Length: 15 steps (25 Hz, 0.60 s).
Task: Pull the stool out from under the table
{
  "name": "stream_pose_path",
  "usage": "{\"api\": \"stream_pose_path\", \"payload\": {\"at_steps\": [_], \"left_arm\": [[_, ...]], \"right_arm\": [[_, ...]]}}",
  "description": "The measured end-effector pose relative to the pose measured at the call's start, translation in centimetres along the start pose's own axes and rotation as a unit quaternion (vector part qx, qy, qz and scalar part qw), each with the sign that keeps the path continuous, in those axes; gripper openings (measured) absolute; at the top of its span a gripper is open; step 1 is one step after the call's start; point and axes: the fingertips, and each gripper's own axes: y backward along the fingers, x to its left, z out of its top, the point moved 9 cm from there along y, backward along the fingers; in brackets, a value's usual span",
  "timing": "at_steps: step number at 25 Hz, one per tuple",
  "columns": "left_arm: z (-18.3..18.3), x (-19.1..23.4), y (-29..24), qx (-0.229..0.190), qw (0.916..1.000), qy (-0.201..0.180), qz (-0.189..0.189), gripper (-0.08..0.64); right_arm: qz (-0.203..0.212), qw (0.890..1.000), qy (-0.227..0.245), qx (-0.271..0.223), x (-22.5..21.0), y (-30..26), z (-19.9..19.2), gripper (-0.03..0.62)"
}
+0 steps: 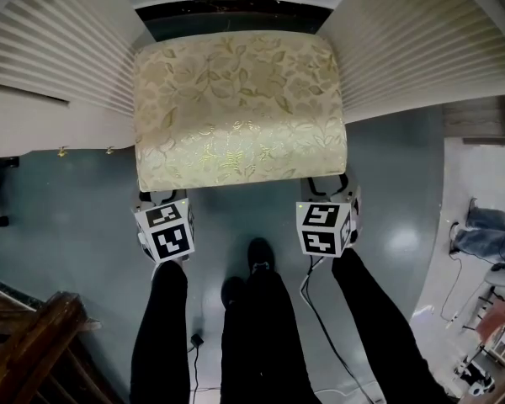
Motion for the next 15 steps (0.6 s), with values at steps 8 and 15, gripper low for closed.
{"api": "stream_pose_path", "payload": {"at_steps": [8,15], "left_arm": [[0.03,-0.16,0.27,0.011,0.9999,-0.001,0.009,0.284],[0.32,0.08,0.4,0.035,0.9993,-0.009,0.008,0.285]], "right_arm": [[0.003,1.0,0.0,0.01,0.0,0.2,0.05,0.285],[0.011,0.999,-0.008,0.031,0.16,0.57,0.24,0.285]]}}
